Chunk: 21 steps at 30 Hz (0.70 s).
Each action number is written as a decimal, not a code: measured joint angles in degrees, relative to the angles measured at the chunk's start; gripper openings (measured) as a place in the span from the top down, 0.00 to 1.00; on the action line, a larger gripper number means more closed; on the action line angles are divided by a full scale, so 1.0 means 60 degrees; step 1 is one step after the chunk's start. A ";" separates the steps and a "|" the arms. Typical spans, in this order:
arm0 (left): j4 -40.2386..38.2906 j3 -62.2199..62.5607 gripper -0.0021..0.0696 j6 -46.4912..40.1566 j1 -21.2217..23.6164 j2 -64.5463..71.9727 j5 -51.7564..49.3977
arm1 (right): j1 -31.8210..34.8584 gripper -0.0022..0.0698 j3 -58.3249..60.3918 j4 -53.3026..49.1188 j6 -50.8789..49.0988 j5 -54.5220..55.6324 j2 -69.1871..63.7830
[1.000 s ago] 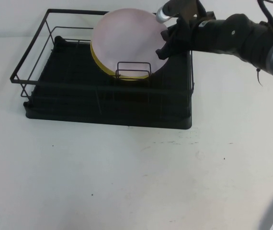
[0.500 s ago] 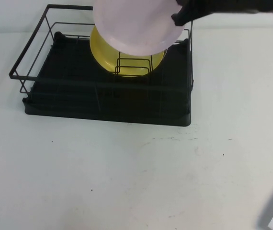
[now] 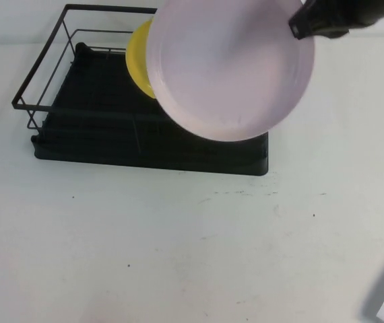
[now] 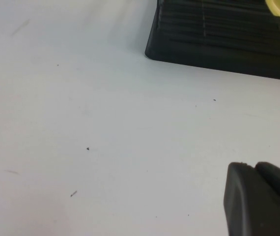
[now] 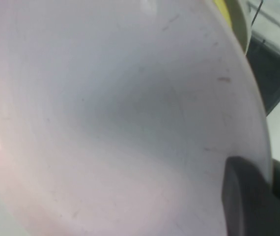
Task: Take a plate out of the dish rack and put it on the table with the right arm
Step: Place the plate from the table
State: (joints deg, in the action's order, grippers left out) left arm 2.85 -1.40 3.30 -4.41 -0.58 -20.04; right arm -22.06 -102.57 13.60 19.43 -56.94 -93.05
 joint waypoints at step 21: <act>0.0000 0.0000 0.98 0.0000 0.0000 0.0000 0.0000 | -0.1380 0.97 0.4639 0.1349 -0.3345 0.1737 -0.0790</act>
State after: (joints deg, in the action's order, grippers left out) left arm 2.85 -1.40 3.30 -4.41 -0.58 -20.04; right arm -30.34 -74.73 21.70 -0.64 -46.52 -97.79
